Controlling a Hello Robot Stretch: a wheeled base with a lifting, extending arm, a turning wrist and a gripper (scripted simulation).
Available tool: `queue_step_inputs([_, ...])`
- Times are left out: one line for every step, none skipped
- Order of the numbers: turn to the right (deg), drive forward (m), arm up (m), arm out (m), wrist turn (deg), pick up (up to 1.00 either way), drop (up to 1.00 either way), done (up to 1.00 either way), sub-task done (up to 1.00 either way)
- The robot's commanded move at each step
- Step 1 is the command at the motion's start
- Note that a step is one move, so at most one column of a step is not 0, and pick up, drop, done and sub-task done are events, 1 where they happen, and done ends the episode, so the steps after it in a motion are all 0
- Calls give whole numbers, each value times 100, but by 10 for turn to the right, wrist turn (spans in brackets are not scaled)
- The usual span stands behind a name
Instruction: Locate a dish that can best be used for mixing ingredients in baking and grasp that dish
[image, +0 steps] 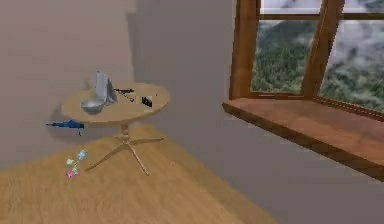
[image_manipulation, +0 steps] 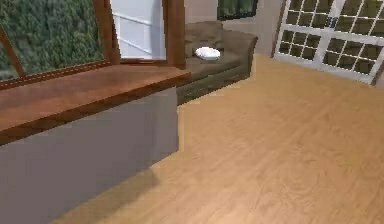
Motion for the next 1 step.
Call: queue_step_inputs([450,0,0,0,0,0,0,0,0])
